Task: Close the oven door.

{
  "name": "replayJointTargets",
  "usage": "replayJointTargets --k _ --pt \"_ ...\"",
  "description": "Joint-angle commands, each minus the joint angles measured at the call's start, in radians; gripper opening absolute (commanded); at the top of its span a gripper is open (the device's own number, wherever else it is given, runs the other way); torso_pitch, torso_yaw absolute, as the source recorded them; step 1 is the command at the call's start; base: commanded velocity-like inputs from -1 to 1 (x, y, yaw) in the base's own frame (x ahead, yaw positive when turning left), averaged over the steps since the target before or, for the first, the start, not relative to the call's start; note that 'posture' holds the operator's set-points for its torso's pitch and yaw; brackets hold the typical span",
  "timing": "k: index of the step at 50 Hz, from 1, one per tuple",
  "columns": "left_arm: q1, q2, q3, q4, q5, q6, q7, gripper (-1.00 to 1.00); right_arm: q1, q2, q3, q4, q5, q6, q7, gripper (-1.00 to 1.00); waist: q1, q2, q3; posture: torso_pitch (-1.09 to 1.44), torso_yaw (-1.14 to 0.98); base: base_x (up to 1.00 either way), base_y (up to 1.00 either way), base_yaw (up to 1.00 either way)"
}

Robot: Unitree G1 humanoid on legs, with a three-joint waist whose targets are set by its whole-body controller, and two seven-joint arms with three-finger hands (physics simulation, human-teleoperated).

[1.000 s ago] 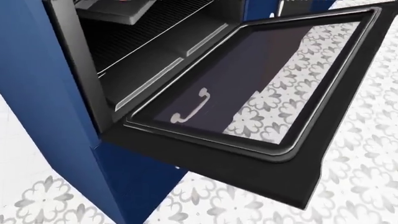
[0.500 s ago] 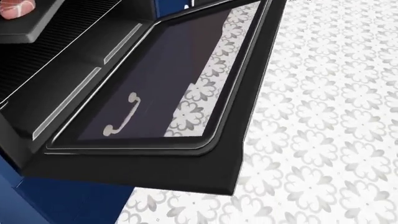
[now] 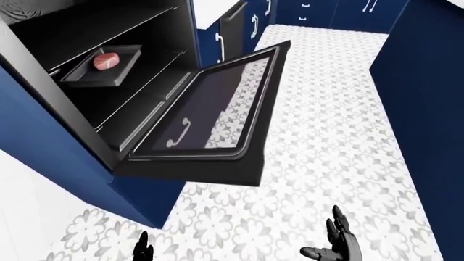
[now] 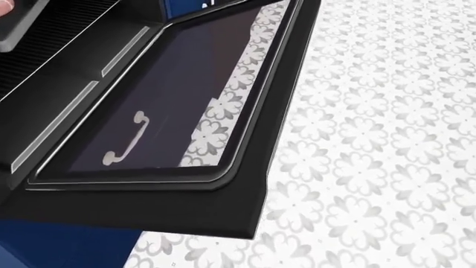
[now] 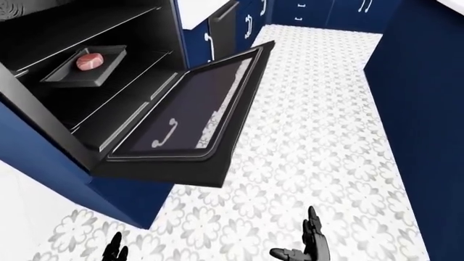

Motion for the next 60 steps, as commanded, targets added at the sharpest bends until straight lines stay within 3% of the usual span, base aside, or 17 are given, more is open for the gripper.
replayJointTargets --k 1,4,12,16,19,20,24,30,32,34,35,37,45,49,50,55,60 --pt "-0.005 0.018 0.007 -0.017 -0.007 -0.026 0.001 1.0 -0.014 -0.004 0.002 -0.02 0.004 -0.023 0.009 1.0 0.003 -0.003 -0.009 0.0 0.0 0.0 0.09 0.0" --pt "-0.006 0.019 0.008 -0.017 -0.007 -0.025 0.0 1.0 -0.014 -0.006 0.002 -0.02 0.003 -0.022 0.008 1.0 0.01 0.034 -0.003 0.0 0.0 0.0 0.1 0.0" --pt "-0.005 0.018 0.009 -0.017 -0.006 -0.025 0.001 1.0 -0.012 -0.003 0.004 -0.02 0.001 -0.024 0.008 1.0 0.008 -0.001 0.0 0.0 0.0 0.0 0.1 0.0" --pt "-0.006 0.017 0.008 -0.017 -0.007 -0.025 0.002 1.0 -0.012 -0.003 0.005 -0.021 0.001 -0.024 0.009 1.0 0.01 -0.038 0.004 0.0 0.0 0.0 0.11 0.0" --pt "-0.007 0.018 0.008 -0.017 -0.007 -0.024 0.001 1.0 -0.011 -0.002 0.006 -0.021 0.001 -0.024 0.008 1.0 0.009 -0.097 0.001 0.0 0.0 0.0 0.1 0.0" --pt "-0.007 0.018 0.009 -0.017 -0.008 -0.023 0.001 1.0 -0.012 -0.002 0.006 -0.021 0.001 -0.024 0.009 1.0 0.001 -0.049 0.002 0.0 0.0 0.0 0.09 0.0" --pt "-0.009 0.018 0.008 -0.017 -0.008 -0.023 0.002 1.0 -0.015 -0.004 0.005 -0.021 0.003 -0.02 0.01 1.0 -0.005 -0.062 -0.004 0.0 0.0 0.0 0.1 0.0" --pt "-0.009 0.018 0.007 -0.017 -0.01 -0.023 0.001 1.0 -0.011 0.002 0.01 -0.022 -0.001 -0.027 0.003 1.0 0.001 -0.008 0.007 0.0 0.0 0.0 0.12 0.0" --pt "-0.01 0.019 0.008 -0.017 -0.01 -0.022 0.001 1.0 -0.001 0.013 0.018 -0.025 -0.003 -0.04 -0.008 1.0 0.001 0.028 0.004 0.0 0.0 0.0 0.16 0.0" --pt "-0.009 0.019 0.007 -0.017 -0.01 -0.023 0.0 1.0 -0.006 0.007 0.017 -0.024 0.001 -0.032 -0.002 1.0 0.008 0.093 -0.016 0.0 0.0 0.0 0.17 0.0" --pt "-0.009 0.018 0.007 -0.017 -0.01 -0.023 0.0 1.0 -0.006 0.006 0.017 -0.023 0.002 -0.031 -0.001 1.0 0.012 0.04 -0.004 0.0 0.0 0.0 0.17 0.0" --pt "-0.009 0.019 0.008 -0.017 -0.01 -0.023 0.0 1.0 -0.01 0.001 0.016 -0.022 0.004 -0.026 0.004 1.0 0.013 0.042 0.001 0.0 0.0 0.0 0.18 0.0" --pt "-0.009 0.019 0.008 -0.017 -0.01 -0.024 -0.001 1.0 -0.014 -0.004 0.011 -0.021 0.004 -0.019 0.009 1.0 0.008 -0.031 0.007 0.0 0.0 0.0 0.18 0.0" --pt "-0.009 0.019 0.008 -0.017 -0.01 -0.024 -0.002 1.0 -0.014 -0.004 0.01 -0.02 0.002 -0.02 0.01 1.0 0.003 -0.121 -0.008 0.0 0.0 0.0 0.18 0.0" --pt "-0.009 0.02 0.009 -0.017 -0.01 -0.023 -0.002 1.0 -0.014 -0.004 0.009 -0.02 0.002 -0.019 0.012 1.0 -0.008 -0.063 0.005 0.0 0.0 0.0 0.18 0.0" --pt "-0.009 0.018 0.008 -0.017 -0.01 -0.022 -0.002 1.0 -0.012 -0.002 0.009 -0.021 0.0 -0.02 0.012 1.0 -0.006 -0.065 -0.002 0.0 0.0 0.0 0.18 0.0" --pt "-0.009 0.017 0.007 -0.017 -0.011 -0.021 -0.004 1.0 -0.015 -0.003 0.009 -0.021 0.0 -0.017 0.012 1.0 -0.002 -0.004 0.009 0.0 0.0 0.0 0.19 0.0"
